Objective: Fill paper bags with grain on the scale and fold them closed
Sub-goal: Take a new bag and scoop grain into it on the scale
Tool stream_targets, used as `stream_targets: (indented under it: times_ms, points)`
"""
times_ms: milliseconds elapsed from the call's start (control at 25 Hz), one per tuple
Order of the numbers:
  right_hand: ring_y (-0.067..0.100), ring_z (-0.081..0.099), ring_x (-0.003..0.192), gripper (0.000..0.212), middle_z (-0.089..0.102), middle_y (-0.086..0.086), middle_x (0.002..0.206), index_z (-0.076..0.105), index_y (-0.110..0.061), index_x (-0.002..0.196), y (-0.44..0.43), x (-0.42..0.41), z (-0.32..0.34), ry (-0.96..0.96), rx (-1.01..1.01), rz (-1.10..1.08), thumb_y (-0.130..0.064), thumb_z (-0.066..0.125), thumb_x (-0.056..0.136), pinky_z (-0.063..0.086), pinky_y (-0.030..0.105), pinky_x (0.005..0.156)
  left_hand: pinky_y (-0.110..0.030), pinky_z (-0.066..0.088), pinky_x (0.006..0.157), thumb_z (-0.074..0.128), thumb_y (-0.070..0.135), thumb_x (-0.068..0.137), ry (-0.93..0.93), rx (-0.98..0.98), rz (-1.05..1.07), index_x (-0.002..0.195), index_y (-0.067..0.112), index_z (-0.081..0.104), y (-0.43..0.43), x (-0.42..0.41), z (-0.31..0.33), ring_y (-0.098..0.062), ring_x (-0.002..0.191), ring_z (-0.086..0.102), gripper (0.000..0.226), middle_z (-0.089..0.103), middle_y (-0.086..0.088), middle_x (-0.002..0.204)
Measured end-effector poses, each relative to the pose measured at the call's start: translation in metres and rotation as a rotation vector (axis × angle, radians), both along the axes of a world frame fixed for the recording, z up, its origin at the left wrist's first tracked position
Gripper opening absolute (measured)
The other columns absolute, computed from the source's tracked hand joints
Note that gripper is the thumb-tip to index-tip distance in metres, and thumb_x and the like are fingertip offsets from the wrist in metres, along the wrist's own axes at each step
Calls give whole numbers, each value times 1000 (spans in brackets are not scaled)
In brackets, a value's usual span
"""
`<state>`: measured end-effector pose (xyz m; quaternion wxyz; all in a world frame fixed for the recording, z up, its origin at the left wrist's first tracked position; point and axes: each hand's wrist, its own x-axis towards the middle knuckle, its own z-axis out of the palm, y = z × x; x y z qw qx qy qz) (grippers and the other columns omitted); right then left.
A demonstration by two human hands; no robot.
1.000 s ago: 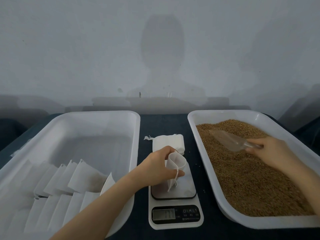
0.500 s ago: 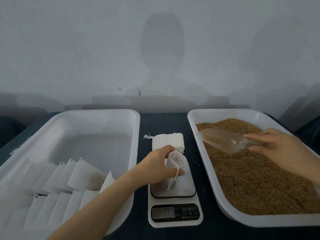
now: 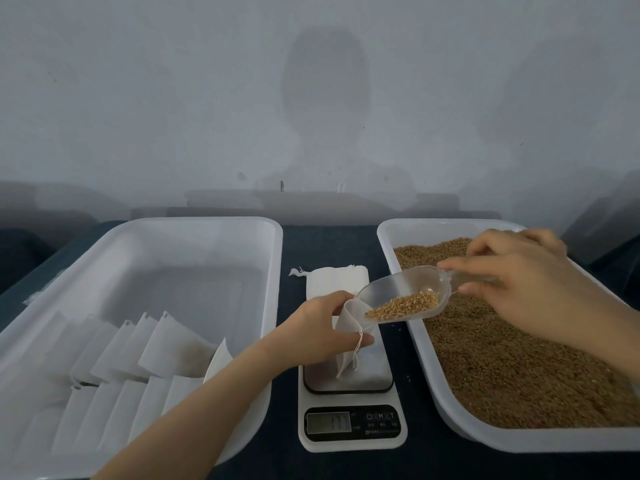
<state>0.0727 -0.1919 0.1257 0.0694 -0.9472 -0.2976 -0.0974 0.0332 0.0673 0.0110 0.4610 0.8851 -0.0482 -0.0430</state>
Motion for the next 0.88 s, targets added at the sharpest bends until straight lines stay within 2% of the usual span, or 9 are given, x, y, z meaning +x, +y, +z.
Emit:
stream_targets:
  times_ms: [160, 280, 440, 520, 680, 760, 880]
  points:
    - [12, 50, 97, 35, 55, -14, 95, 63, -44, 114, 11, -3, 11, -150, -132, 87, -35, 65, 80, 18, 37, 100, -11, 43, 78, 71, 44, 80, -6, 5, 12, 123, 33, 51, 0, 1, 0, -4, 104, 56, 49, 57, 19, 116]
    - [8, 45, 97, 34, 51, -15, 96, 59, -47, 118, 20, -7, 21, -171, -214, 110, -39, 60, 85, 14, 34, 101, -9, 42, 77, 71, 43, 80, -14, 11, 11, 122, 34, 50, -1, 0, 1, -3, 102, 55, 48, 57, 19, 116]
    - [11, 46, 100, 30, 50, -12, 99, 60, -46, 118, 35, -13, 32, -250, -316, 132, -38, 55, 89, 8, 33, 99, -10, 43, 79, 72, 42, 79, -33, -18, 7, 118, 35, 51, -2, -2, 5, 3, 100, 54, 45, 57, 22, 111]
    - [15, 49, 98, 30, 50, -9, 95, 64, -42, 111, 43, -17, 35, -324, -365, 165, -29, 60, 85, 10, 35, 99, -10, 44, 79, 73, 40, 78, -48, -38, 15, 117, 35, 52, -1, -3, 6, 4, 100, 54, 45, 57, 23, 110]
    - [29, 57, 80, 34, 57, 6, 79, 75, -22, 87, 54, -21, 33, -555, -353, 247, -3, 72, 59, 21, 44, 95, -5, 44, 69, 75, 40, 77, -50, -42, 25, 114, 38, 48, -1, -4, 8, 7, 96, 53, 47, 53, 27, 107]
    - [32, 58, 76, 35, 58, 11, 77, 75, -16, 81, 56, -23, 31, -638, -323, 290, 5, 65, 55, 23, 47, 94, -3, 44, 65, 76, 40, 76, -44, -52, 29, 112, 40, 46, 0, -4, 8, 9, 95, 52, 47, 52, 28, 104]
    - [33, 59, 76, 38, 59, 14, 79, 75, -12, 84, 57, -28, 28, -674, -285, 328, 5, 52, 59, 24, 49, 96, -5, 44, 66, 76, 39, 76, -35, -62, 33, 110, 40, 45, 0, -4, 8, 4, 96, 54, 46, 51, 27, 104]
